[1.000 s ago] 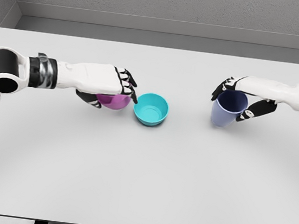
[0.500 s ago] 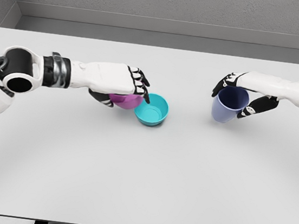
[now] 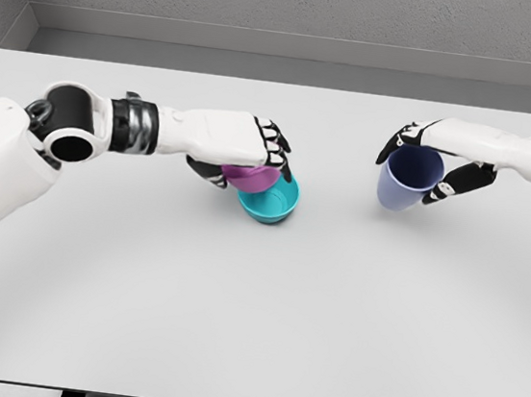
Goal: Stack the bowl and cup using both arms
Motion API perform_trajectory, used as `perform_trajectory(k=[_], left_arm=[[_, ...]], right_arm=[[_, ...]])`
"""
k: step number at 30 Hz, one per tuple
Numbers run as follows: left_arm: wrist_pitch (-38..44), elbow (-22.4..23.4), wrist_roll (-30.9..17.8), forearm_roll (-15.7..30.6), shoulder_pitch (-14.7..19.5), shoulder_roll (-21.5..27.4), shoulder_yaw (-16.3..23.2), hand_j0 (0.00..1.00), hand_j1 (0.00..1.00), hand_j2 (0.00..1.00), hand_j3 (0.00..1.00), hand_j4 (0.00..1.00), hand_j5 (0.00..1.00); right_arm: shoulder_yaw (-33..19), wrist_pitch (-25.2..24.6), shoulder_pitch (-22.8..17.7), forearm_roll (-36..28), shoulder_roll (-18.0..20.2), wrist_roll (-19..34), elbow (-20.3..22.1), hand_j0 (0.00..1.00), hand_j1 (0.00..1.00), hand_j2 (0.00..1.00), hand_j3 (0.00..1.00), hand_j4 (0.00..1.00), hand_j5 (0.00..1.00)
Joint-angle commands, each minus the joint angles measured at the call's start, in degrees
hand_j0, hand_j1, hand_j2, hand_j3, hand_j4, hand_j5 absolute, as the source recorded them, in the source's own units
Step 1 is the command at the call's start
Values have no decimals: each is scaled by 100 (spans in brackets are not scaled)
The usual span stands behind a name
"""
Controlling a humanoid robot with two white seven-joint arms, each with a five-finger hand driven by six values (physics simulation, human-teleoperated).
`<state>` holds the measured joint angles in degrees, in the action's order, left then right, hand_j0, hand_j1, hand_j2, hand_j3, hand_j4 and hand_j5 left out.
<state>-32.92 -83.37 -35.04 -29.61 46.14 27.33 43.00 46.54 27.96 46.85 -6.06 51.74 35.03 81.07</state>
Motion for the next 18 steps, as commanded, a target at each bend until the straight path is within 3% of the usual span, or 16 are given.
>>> perform_trajectory(k=[1, 18], left_arm=[[14, 84, 4, -54, 0, -122, -2, 78, 78, 78, 78, 78, 78], [14, 207, 4, -229, -35, -368, -2, 81, 81, 81, 81, 81, 81]], right_arm=[[-5, -18, 9, -36, 3, -3, 50, 67, 67, 67, 67, 67, 67], [-5, -18, 9, -36, -41, -3, 59, 67, 67, 67, 67, 67, 67]])
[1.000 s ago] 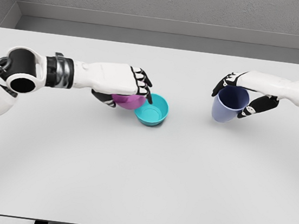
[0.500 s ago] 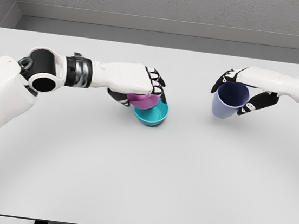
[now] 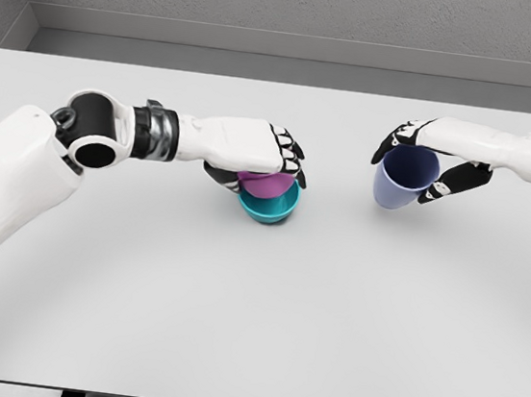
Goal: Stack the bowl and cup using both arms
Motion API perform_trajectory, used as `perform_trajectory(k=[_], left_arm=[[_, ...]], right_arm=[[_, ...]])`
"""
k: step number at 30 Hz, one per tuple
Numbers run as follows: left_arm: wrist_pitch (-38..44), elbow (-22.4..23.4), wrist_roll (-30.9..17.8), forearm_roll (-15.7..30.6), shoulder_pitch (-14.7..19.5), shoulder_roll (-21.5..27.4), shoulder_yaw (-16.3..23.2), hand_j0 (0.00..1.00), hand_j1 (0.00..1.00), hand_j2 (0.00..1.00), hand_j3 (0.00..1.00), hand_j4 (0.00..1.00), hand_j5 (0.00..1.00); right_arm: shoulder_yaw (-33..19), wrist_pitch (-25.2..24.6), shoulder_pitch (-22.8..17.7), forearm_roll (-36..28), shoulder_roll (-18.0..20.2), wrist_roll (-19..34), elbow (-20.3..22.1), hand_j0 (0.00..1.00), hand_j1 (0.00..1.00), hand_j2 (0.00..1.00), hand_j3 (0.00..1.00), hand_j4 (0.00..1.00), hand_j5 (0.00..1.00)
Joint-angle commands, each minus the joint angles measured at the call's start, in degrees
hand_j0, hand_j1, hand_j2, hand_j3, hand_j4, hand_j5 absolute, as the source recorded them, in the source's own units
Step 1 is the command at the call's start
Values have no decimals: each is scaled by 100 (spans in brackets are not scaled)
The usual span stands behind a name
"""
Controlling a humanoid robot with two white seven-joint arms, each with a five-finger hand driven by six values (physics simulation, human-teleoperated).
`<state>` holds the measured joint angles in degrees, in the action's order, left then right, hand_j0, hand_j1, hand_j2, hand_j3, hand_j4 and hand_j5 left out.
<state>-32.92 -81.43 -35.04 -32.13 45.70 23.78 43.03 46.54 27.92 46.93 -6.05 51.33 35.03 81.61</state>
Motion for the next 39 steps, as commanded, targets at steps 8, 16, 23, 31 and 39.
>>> perform_trajectory(k=[8, 16, 23, 31, 39], left_arm=[[14, 4, 4, -100, -9, -22, -5, 100, 100, 100, 100, 100, 100], [-12, -250, 4, -4, 9, 74, -154, 100, 100, 100, 100, 100, 100], [-48, -796, 4, 927, -44, 1014, -602, 100, 100, 100, 100, 100, 100], [-208, -945, 4, 2237, -1581, 1577, -3256, 100, 100, 100, 100, 100, 100], [-208, -497, 4, 2211, -3006, 848, -5146, 100, 100, 100, 100, 100, 100]], right_arm=[[-5, -14, 0, -37, 0, -3, 4, 67, 67, 67, 67, 67, 67], [-5, -14, 70, -37, -9, -3, 13, 67, 67, 67, 67, 67, 67], [-5, -14, 79, -37, -27, -3, 162, 67, 67, 67, 67, 67, 67], [-5, -14, 97, -28, -79, -3, 180, 67, 67, 67, 67, 67, 67], [-5, -14, 237, -11, -273, -3, 206, 67, 67, 67, 67, 67, 67]])
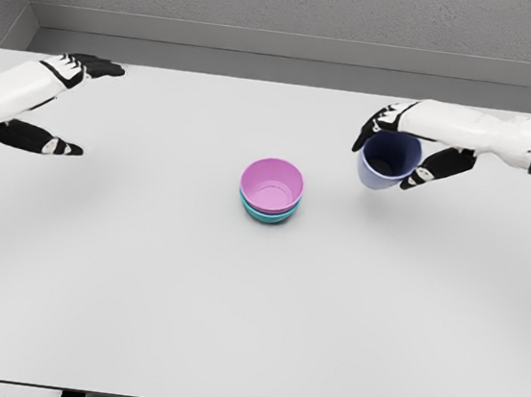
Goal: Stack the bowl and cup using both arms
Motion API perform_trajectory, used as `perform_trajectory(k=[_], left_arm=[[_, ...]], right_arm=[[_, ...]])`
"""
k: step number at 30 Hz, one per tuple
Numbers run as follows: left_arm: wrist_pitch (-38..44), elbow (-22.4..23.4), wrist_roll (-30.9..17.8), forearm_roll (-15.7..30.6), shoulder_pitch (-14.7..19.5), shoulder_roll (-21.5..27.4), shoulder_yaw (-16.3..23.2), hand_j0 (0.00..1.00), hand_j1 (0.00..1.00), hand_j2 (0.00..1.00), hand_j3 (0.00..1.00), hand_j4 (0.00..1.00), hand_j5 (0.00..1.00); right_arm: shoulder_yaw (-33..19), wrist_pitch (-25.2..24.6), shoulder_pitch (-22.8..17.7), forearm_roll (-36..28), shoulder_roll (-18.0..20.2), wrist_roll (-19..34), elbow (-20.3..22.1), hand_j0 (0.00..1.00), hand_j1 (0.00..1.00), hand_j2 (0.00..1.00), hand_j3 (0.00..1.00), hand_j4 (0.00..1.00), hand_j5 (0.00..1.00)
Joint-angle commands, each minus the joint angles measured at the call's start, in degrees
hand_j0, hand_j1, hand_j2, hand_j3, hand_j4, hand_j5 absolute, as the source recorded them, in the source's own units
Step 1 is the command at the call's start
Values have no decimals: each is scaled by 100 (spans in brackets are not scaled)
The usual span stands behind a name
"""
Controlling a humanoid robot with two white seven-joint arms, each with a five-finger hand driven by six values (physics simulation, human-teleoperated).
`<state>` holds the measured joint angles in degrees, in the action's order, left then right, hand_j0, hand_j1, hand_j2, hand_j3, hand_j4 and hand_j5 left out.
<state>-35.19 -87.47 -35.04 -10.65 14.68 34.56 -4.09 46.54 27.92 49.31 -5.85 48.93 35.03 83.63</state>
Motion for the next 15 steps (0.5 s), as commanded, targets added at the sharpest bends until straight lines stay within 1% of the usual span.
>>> perform_trajectory(k=[1, 3, 4, 6, 8, 11, 13, 15], left_arm=[[19, 107, 4, 28, -35, -266, -496, 100, 100, 100, 100, 100, 100], [19, 116, 4, 28, -237, -371, -540, 100, 100, 100, 100, 100, 100], [19, 99, 4, 19, -255, -406, -540, 100, 100, 100, 100, 100, 100], [19, 90, 4, 19, -369, -415, -540, 100, 100, 100, 100, 100, 100], [19, 90, 4, 19, -387, -415, -540, 100, 100, 100, 100, 100, 100], [19, 99, 4, 19, -396, -441, -540, 100, 100, 100, 100, 100, 100], [19, 99, 4, 19, -396, -468, -540, 100, 100, 100, 100, 100, 100], [19, 99, 4, 19, -396, -477, -540, 100, 100, 100, 100, 100, 100]], right_arm=[[-4, -14, 0, -30, -76, -3, 4, 67, 67, 67, 67, 67, 67], [-4, -14, 9, -21, -94, -3, 4, 67, 67, 67, 67, 67, 67], [-4, -14, 26, -21, -191, -3, 4, 67, 67, 67, 67, 67, 67], [-4, -14, 53, -21, -217, -3, 4, 67, 67, 67, 67, 67, 67], [-4, -14, 61, -12, -287, -3, 4, 67, 67, 67, 67, 67, 67], [-4, -6, 62, -21, -287, -3, 13, 67, 67, 67, 67, 67, 67], [-4, -6, 132, -21, -287, -3, 30, 67, 67, 67, 67, 67, 67], [-4, 12, 141, -21, -296, -3, 136, 67, 67, 67, 67, 67, 67]])
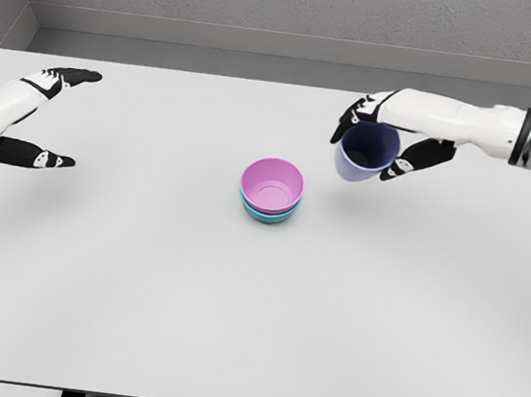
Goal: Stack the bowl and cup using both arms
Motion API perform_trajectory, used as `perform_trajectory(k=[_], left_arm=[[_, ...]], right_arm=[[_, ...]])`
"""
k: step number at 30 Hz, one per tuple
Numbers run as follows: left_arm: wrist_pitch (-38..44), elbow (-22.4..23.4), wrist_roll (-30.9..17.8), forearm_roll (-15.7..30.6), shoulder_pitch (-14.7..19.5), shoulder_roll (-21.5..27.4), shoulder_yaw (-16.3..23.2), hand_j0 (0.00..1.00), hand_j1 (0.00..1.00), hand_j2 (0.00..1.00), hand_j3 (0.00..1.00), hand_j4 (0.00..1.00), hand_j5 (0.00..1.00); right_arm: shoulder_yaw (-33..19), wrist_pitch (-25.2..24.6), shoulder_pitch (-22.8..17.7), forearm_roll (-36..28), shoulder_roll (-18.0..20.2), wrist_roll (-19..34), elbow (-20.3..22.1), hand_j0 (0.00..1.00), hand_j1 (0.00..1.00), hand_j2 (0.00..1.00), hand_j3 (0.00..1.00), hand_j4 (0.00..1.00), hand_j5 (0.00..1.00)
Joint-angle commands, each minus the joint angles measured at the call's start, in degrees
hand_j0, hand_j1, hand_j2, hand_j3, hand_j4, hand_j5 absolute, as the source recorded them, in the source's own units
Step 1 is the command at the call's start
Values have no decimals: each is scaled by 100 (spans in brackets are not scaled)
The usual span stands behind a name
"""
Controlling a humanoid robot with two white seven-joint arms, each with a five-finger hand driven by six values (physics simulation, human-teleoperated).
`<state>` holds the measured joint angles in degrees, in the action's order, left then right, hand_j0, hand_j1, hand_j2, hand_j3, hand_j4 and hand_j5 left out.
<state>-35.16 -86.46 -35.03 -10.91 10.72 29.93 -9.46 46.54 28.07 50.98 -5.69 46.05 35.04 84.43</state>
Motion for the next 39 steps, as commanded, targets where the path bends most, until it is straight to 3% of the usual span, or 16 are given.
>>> perform_trajectory(k=[1, 23, 39], left_arm=[[16, -2, 3, 46, 0, -22, -4, 100, 100, 100, 100, 100, 100], [16, -2, 3, 46, 9, -92, -4, 100, 100, 100, 100, 100, 100], [16, 15, 3, 37, 18, -110, -4, 100, 100, 100, 100, 100, 100]], right_arm=[[-5, -4, 0, -38, -8, -4, 57, 67, 67, 67, 67, 67, 67], [-5, 84, 97, -29, -298, -4, 470, 67, 67, 67, 67, 67, 67], [13, 76, 97, 24, -685, -4, 549, 67, 67, 67, 67, 67, 67]])
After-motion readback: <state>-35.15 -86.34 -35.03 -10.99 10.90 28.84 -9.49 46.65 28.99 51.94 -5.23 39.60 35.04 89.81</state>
